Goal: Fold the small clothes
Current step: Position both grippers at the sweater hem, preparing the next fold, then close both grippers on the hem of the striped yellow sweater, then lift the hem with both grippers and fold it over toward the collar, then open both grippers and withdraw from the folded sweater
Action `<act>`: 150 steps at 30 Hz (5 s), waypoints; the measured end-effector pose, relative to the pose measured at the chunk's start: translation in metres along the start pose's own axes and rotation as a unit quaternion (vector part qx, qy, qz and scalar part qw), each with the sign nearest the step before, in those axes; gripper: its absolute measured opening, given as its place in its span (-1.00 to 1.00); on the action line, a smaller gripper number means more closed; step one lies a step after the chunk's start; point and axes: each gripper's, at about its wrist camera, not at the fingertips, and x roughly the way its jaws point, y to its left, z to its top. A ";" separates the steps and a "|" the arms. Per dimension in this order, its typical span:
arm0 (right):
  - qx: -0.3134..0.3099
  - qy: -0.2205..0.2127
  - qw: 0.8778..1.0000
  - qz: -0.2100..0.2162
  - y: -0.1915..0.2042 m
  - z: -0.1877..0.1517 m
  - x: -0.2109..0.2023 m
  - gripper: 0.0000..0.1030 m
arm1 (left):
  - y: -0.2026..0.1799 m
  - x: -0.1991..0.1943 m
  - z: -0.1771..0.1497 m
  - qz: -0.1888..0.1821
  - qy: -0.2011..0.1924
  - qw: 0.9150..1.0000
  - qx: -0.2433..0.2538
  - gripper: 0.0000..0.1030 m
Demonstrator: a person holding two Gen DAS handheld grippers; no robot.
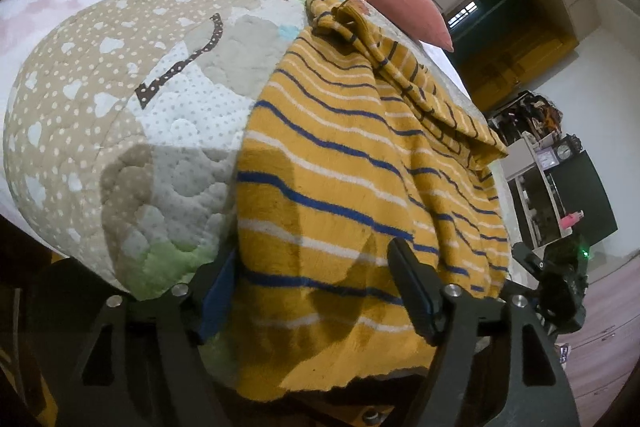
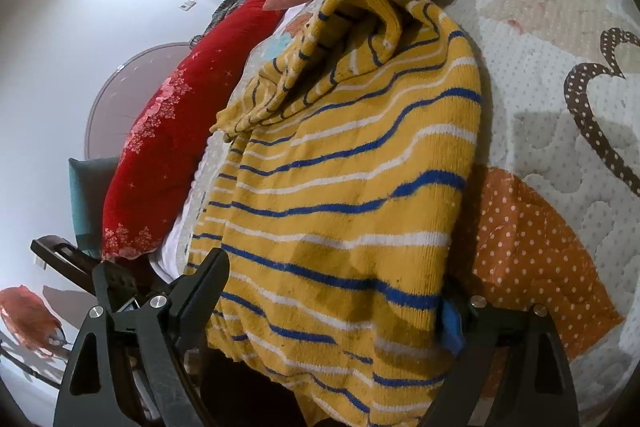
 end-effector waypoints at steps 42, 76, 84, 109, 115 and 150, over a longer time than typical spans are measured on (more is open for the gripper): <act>0.060 0.058 0.985 0.154 -0.037 -0.035 -0.007 0.81 | -0.003 0.018 -0.017 -0.156 0.077 0.985 -0.003 0.70; 0.047 0.018 0.996 0.076 -0.027 -0.081 -0.082 -0.81 | -0.035 -0.052 -0.036 -0.089 0.011 0.996 -0.007 -0.84; 0.016 0.014 0.995 0.098 0.010 -0.034 -0.079 -0.81 | -0.039 -0.056 0.011 -0.120 -0.019 0.992 -0.025 -0.84; 0.171 -0.050 0.984 0.023 -0.066 0.267 0.077 0.40 | -0.048 0.164 0.304 -0.052 0.007 0.997 -0.063 -0.36; 0.205 -0.079 0.975 0.036 -0.078 0.284 0.073 0.58 | -0.033 0.152 0.311 -0.100 0.005 0.990 -0.095 0.02; 0.081 -0.027 0.990 -0.111 -0.078 0.145 -0.024 -0.36 | -0.005 0.054 0.193 0.127 0.031 0.987 0.089 -0.67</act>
